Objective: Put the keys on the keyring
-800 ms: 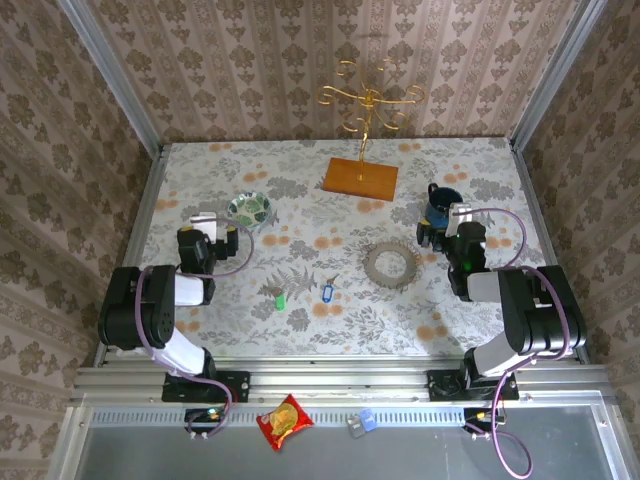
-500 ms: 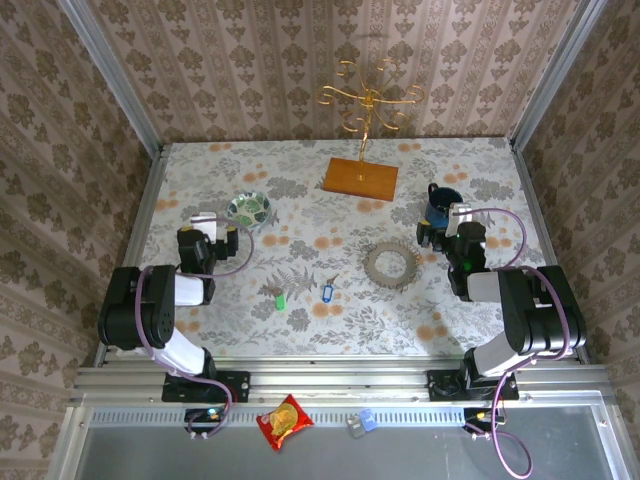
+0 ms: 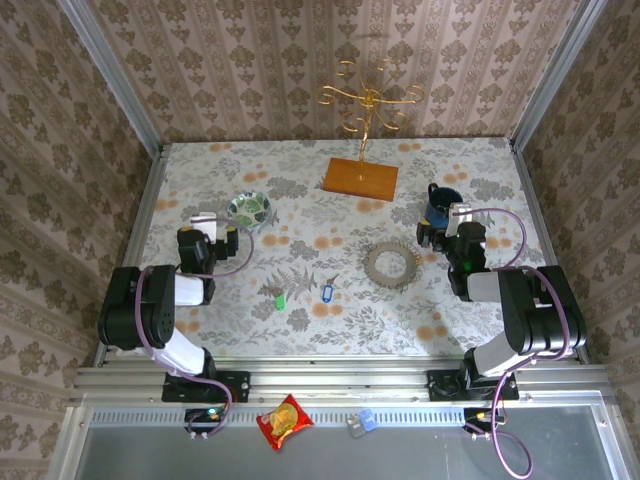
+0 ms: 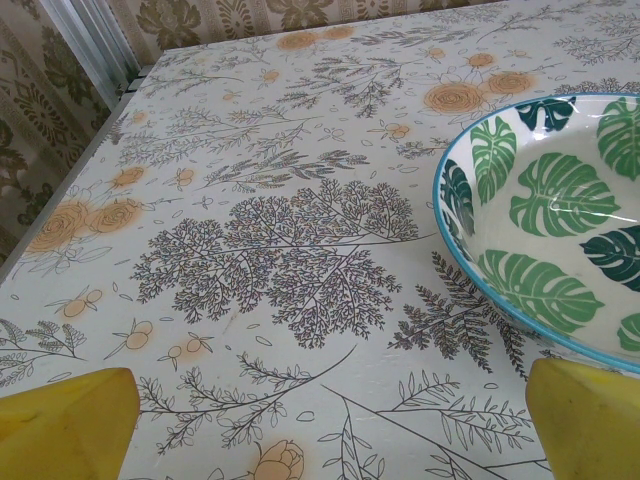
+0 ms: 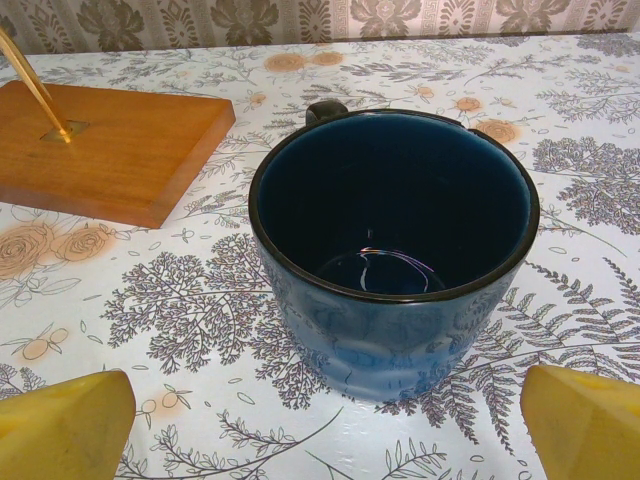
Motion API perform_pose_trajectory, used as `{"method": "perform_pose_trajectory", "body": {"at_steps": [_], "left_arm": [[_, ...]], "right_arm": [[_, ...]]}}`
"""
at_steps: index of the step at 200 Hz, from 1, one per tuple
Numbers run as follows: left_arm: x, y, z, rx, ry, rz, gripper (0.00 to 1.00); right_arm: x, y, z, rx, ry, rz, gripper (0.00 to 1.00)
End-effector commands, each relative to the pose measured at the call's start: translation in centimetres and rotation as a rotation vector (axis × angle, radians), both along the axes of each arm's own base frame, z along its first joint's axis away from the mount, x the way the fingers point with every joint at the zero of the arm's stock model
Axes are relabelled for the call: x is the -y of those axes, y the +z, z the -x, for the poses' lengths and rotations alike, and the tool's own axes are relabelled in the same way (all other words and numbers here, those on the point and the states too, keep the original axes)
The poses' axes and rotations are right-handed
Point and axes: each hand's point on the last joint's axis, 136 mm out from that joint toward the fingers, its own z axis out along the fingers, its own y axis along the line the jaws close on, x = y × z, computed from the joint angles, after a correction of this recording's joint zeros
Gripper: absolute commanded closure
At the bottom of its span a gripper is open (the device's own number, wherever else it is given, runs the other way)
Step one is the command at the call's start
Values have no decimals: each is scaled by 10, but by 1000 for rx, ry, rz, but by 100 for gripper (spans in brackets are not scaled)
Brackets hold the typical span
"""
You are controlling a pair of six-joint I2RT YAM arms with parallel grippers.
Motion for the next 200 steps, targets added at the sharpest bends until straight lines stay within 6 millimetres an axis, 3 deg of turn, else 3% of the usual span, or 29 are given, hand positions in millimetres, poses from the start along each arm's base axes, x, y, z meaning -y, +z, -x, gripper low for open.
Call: {"method": "perform_pose_trajectory", "body": {"at_steps": [1, 34, 50, 87, 116, 137, 163, 200], "left_arm": [[0, 13, -7, 33, -4, 24, 0], [0, 13, -6, 38, -11, 32, 0], [1, 19, -2, 65, -18, 31, 0], [7, 55, 14, 105, -42, 16, 0], [20, 95, 20, 150, -72, 64, 1], [30, 117, 25, 137, -103, 154, 3], [63, 121, 37, 95, -195, 205, 9], [122, 116, 53, 11, -280, 182, 14]], "right_arm": [[1, 6, -4, 16, -2, 0, 0], [-3, 7, -4, 13, 23, 0, 4], [-4, 18, -6, -2, 28, 3, 6], [3, 54, 4, -94, -41, -14, 11], [-19, 77, 24, -192, -51, -145, 15], [-32, 65, 49, -362, -110, -266, 20], [-51, 40, 86, -579, -119, -374, 25], [-89, 15, 131, -789, -13, -257, 35]]}}
